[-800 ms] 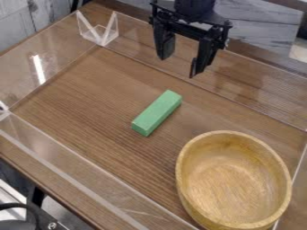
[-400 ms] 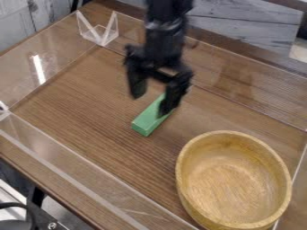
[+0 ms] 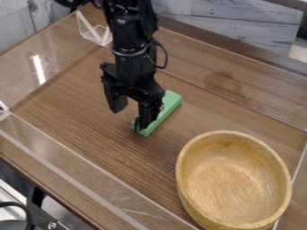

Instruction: Put the green block in the brown bowl

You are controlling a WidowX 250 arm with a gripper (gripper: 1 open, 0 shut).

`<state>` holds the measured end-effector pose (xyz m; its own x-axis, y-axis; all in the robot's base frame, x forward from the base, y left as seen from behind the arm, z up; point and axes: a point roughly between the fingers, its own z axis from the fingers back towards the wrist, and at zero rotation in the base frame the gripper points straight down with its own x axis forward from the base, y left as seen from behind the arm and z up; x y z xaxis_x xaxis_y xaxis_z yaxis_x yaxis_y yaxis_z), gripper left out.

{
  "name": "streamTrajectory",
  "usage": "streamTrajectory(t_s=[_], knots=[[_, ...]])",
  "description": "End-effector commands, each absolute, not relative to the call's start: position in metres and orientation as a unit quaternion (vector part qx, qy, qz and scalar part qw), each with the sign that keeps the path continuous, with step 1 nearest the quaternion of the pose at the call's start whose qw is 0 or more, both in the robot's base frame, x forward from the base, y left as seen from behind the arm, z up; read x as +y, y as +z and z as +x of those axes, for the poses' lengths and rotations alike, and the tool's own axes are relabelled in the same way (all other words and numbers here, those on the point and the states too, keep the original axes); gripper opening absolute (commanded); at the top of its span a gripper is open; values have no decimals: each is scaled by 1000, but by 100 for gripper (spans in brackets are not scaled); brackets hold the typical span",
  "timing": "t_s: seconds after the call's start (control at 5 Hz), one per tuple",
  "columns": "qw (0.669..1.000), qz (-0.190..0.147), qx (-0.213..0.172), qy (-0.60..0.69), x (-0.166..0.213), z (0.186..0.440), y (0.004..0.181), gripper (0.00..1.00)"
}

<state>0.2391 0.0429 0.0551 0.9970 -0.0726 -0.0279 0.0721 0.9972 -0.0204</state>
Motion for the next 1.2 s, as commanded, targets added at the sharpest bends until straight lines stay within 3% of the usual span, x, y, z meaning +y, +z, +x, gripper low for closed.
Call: streamTrajectory(t_s=[0.0, 1.0], knots=[[999, -9, -13, -32, 44, 250, 59, 100], [999, -21, -21, -17, 43, 261, 37, 100]])
